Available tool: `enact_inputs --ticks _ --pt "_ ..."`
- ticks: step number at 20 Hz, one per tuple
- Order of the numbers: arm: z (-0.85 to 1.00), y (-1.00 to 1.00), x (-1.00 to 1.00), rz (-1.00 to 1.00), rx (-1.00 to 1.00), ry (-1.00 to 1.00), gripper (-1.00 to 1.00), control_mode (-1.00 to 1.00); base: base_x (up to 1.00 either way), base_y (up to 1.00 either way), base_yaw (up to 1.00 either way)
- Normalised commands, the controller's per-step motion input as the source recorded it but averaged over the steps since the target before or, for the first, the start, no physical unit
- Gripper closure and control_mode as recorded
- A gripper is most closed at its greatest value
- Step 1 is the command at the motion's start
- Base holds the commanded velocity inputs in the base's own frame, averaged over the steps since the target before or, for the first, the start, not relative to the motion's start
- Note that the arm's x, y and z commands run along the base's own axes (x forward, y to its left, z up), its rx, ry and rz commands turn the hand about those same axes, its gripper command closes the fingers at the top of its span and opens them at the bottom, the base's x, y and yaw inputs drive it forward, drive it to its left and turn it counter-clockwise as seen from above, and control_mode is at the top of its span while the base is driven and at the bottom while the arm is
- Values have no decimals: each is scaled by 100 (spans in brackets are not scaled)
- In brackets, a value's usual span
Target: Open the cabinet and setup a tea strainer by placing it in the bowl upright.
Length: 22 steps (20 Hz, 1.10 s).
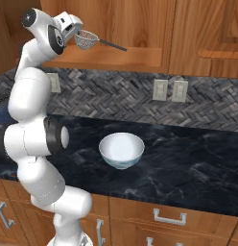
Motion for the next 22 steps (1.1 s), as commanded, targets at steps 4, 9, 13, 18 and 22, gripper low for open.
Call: enact_inputs --ticks 4,9,13,18,22 --pt "0 0 39 11 0 0 -100 -100 0 0 0" --pt "-2 0 53 13 2 5 -100 -100 0 0 0" --pt "-1 0 44 10 3 10 -100 -100 0 0 0" --pt "0 0 27 0 0 19 -100 -100 0 0 0" --pt "0 0 30 0 0 11 -100 -100 0 0 0"
